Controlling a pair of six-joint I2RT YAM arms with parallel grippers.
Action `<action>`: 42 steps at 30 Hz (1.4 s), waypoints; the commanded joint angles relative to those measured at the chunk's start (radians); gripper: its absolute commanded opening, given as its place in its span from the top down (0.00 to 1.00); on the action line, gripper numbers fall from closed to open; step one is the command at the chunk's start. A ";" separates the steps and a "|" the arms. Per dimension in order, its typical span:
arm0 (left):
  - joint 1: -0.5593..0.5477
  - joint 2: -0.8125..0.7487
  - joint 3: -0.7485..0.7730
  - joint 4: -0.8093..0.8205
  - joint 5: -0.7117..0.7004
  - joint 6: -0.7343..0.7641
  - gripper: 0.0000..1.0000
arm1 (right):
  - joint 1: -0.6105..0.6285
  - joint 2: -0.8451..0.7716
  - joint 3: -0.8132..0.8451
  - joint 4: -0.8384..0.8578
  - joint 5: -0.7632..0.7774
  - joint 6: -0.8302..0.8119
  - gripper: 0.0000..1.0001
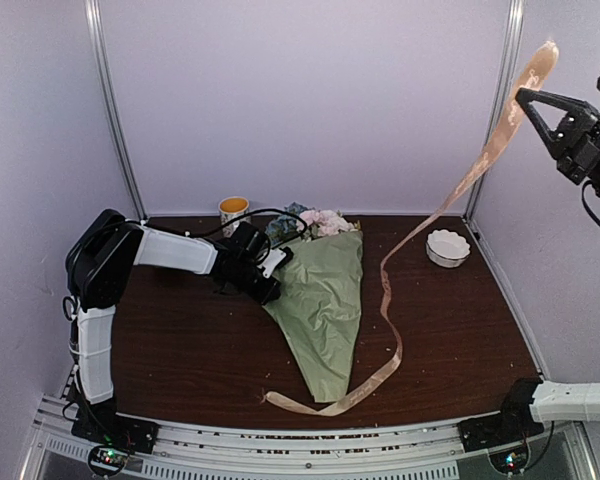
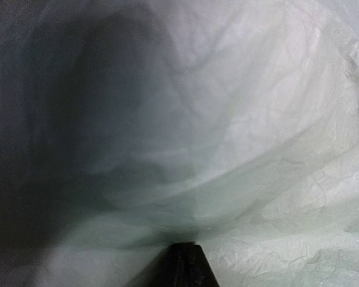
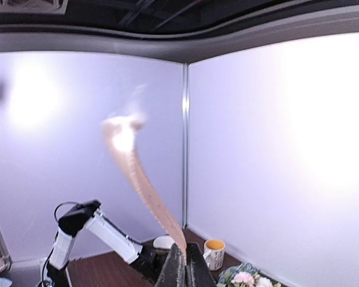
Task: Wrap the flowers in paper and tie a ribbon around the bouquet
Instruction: Place the right side of the ribbon at the corner of the board, then pick up the folded bouquet from the center of the board.
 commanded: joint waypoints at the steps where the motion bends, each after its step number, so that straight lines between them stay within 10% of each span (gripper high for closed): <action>1: 0.008 0.085 -0.033 -0.103 -0.033 0.009 0.94 | -0.009 0.006 -0.139 0.025 0.292 0.068 1.00; 6: 0.008 0.087 -0.033 -0.103 -0.033 0.013 0.94 | -0.133 0.013 -0.274 -0.157 0.791 0.211 1.00; 13: 0.008 0.088 -0.030 -0.101 -0.034 0.017 0.94 | -0.557 0.022 -0.595 -0.184 0.690 0.340 1.00; 19: 0.008 0.088 -0.031 -0.098 -0.031 0.018 0.94 | -0.647 0.084 -0.659 -0.164 0.597 0.371 0.02; 28: 0.009 0.089 -0.031 -0.106 -0.027 0.016 0.94 | -0.236 0.428 -0.552 -0.127 0.077 0.259 0.04; 42: 0.009 0.088 -0.040 -0.101 -0.022 0.012 0.94 | -0.180 0.849 -0.690 0.423 -0.266 0.598 0.19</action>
